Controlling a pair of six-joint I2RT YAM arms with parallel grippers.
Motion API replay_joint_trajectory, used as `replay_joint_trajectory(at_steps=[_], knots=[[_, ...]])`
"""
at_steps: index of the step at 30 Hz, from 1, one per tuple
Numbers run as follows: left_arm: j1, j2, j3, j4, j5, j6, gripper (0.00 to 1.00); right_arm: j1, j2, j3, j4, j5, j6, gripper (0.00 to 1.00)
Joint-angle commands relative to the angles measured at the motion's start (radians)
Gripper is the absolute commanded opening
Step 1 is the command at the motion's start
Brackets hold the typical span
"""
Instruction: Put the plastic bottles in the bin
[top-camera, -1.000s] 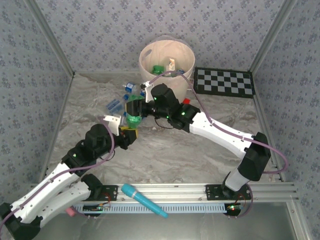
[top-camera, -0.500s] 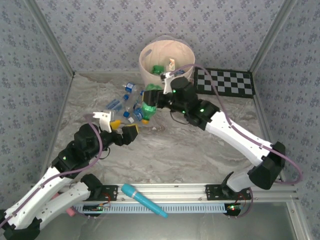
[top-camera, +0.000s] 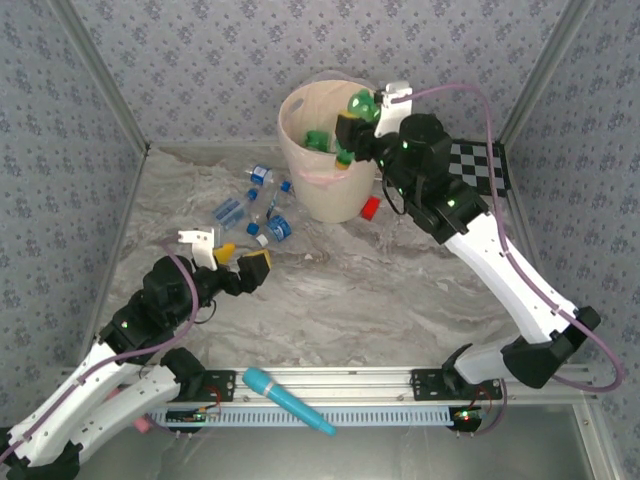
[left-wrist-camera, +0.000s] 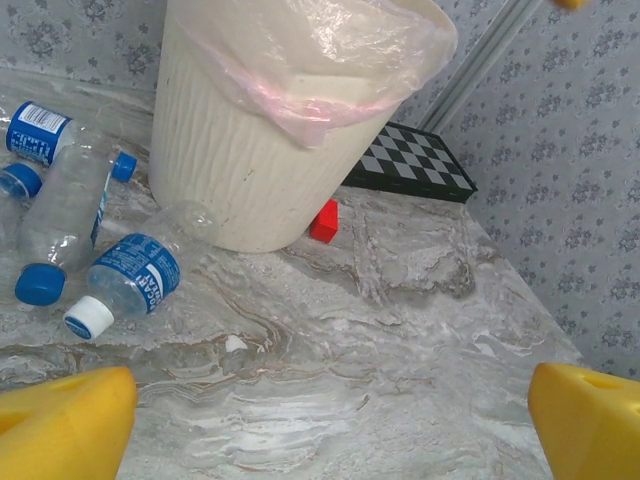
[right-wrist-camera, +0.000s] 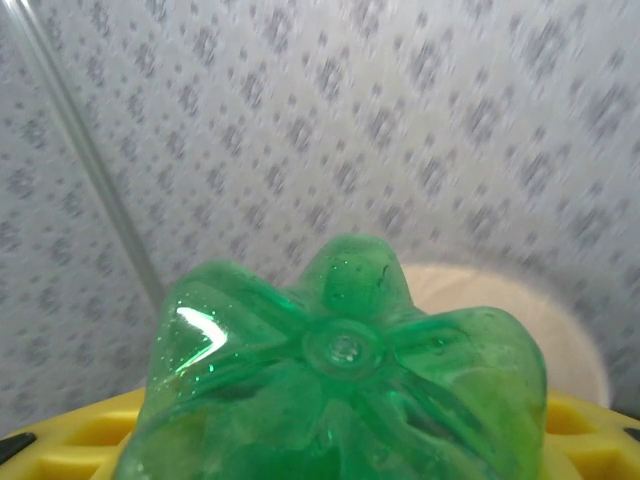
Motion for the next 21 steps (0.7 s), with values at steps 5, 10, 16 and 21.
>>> replay_joint_trajectory(at_steps=[5,10,16,21], knots=[[-0.003,-0.037,0.008,-0.02,0.002,0.002,1.0,-0.021,0.264,0.215,0.181,0.173,-0.447,0.54],[-0.003,-0.078,0.014,-0.045,-0.014,-0.003,1.0,-0.077,0.488,0.503,0.003,0.2,-0.5,0.54],[-0.004,-0.105,0.019,-0.077,-0.023,-0.001,1.0,-0.122,0.662,0.682,-0.091,0.222,-0.521,0.55],[-0.004,-0.12,0.022,-0.105,-0.027,0.0,1.0,-0.137,0.75,0.762,-0.158,0.235,-0.534,0.58]])
